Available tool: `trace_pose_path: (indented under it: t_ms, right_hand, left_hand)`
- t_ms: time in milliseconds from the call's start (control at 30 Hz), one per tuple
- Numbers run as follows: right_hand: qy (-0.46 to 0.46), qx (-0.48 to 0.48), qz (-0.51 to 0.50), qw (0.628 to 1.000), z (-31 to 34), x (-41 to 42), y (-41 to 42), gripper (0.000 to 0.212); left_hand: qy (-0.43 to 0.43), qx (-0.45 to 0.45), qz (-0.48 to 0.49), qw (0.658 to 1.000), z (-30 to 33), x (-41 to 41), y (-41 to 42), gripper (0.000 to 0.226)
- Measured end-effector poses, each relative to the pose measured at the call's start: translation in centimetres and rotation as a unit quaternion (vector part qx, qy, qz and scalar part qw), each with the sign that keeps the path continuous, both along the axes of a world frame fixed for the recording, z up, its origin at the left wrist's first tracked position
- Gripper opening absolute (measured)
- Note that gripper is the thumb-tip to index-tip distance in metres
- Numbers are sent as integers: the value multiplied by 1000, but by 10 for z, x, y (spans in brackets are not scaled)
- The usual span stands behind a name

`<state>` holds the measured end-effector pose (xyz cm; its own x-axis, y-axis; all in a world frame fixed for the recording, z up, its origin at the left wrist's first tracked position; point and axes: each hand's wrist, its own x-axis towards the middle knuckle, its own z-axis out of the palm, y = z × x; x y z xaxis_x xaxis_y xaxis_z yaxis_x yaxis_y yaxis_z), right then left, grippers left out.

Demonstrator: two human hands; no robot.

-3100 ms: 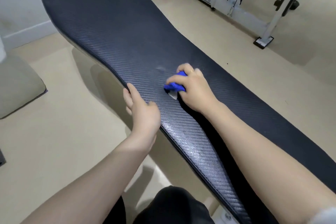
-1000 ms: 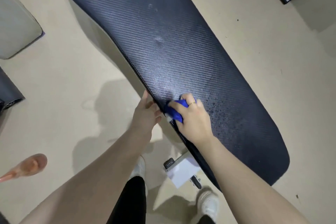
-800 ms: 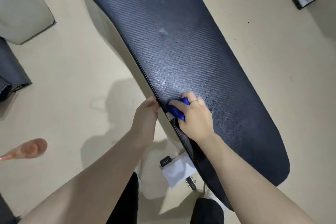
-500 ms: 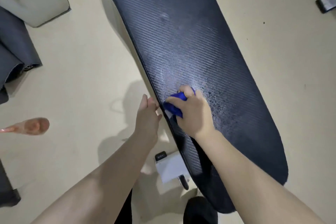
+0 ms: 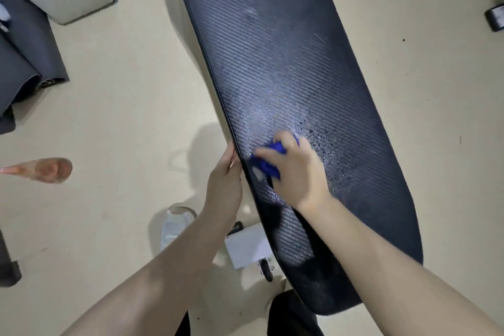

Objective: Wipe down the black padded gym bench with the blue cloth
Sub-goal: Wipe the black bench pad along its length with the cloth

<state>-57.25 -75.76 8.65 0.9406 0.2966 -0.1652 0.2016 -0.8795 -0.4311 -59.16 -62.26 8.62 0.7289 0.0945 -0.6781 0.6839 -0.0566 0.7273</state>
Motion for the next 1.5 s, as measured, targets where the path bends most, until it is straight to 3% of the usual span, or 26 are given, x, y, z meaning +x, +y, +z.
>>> trace_pose_path:
  t_ms: [100,200,300,433,533,700,900,967,1100,1267,1367,1500]
  right_hand:
    - [43,-27,86,995,7,-52,-20,47]
    - [48,-56,152,986,15,-42,-24,54]
    - [54,-55,77,994,14,-3,-10,41]
    - [33,-39,-58,997,2,-9,7,47]
    - [49,-7,26,998,7,-67,-6,43]
    - [82,-9,126,989,13,-108,-31,54]
    - [42,-15,-22,999,4,-28,-27,49]
    - [21,-27,2,999,4,-29,-30,52]
    - [68,-31,77,994,6,-103,-43,48]
    - [76,-30,148,986,16,-127,-50,41]
    - [27,-17,95,995,15,-92,-37,28]
    - [24,-24,10,999,0,-95,-25,44]
  left_hand:
    - [3,109,-98,989,-3,-3,4,46]
    - [-1,122,-126,985,-2,-1,6,43]
    - [6,88,-103,991,-2,1,3,41]
    - [30,17,-9,999,-6,-10,-1,42]
    - [31,30,24,999,-3,-24,0,59]
    - [38,22,1,999,0,-40,-11,61]
    - [2,8,62,998,-8,-66,-25,47]
    - [2,11,72,997,-7,-70,-30,44]
    - [-9,71,55,996,5,-88,-39,43]
    - [32,-29,75,996,5,-106,-44,46]
    - [15,-18,57,998,-3,-109,-40,58]
    - [22,-7,58,998,-12,-118,-36,68]
